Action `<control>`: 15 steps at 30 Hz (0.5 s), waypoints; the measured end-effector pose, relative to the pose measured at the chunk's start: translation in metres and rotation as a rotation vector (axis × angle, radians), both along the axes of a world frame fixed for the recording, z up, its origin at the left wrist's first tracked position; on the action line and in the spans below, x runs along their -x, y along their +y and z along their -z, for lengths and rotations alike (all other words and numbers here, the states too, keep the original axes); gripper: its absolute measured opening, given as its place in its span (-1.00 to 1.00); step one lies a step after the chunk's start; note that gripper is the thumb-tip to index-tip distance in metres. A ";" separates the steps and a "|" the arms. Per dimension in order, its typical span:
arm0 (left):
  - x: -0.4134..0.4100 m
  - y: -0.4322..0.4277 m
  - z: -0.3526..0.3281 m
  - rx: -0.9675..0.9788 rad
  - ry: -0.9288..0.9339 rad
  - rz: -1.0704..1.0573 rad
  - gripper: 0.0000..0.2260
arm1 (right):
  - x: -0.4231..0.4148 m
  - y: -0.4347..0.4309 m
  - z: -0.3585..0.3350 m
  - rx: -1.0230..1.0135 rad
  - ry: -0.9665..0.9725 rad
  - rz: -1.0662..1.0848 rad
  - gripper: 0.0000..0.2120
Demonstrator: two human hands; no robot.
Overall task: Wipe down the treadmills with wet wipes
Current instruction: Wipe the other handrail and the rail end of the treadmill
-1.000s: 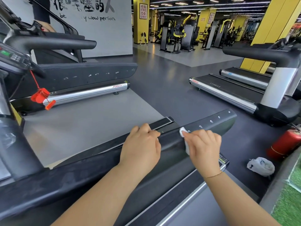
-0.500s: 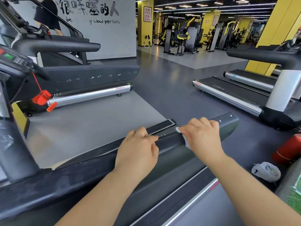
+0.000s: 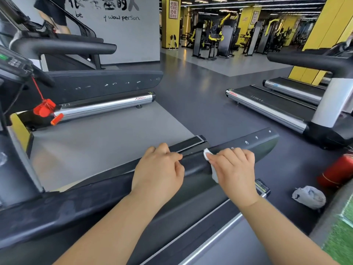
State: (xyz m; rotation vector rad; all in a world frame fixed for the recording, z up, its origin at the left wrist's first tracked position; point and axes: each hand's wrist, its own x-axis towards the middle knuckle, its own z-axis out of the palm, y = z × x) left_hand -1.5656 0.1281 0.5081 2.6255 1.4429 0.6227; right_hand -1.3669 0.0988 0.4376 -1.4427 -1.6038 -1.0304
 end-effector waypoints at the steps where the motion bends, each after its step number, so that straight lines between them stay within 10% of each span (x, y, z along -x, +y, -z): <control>1: 0.000 0.000 0.000 0.003 0.002 -0.002 -0.65 | -0.007 0.002 0.004 -0.009 -0.005 0.035 -0.86; 7: 0.001 0.001 0.002 0.026 0.015 0.003 -0.65 | -0.017 -0.011 -0.002 -0.049 0.231 0.065 -0.71; 15: -0.023 -0.001 0.005 0.001 -0.004 0.081 -0.61 | 0.013 0.000 0.002 -0.020 0.053 -0.061 -0.87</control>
